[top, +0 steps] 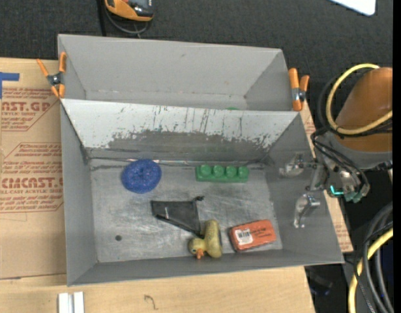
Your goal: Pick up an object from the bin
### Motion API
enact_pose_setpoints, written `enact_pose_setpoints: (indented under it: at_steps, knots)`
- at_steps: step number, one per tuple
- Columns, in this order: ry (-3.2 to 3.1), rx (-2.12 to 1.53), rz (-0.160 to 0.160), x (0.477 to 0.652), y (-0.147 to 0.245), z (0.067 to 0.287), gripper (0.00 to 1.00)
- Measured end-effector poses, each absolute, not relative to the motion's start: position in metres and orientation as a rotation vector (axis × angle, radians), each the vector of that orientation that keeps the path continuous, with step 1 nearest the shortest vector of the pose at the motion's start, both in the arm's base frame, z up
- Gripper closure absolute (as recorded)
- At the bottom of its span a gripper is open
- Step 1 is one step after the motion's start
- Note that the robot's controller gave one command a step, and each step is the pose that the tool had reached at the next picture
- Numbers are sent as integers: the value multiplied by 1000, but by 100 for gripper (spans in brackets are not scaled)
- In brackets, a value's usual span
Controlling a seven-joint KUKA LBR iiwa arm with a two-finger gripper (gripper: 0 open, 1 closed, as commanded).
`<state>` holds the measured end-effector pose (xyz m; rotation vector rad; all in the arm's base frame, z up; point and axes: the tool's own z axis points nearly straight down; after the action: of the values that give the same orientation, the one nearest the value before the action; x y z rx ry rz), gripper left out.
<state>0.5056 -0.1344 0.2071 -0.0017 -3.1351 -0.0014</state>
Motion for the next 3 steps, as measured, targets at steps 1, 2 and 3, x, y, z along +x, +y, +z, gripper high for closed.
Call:
enact_pose_setpoints:
  at_steps: [1,2,3]
  knots:
    - [-3143,1,1,507,-134,211,0]
    - [-3145,111,2,499,-125,145,0]
    - [-3133,164,-2,495,-123,104,0]
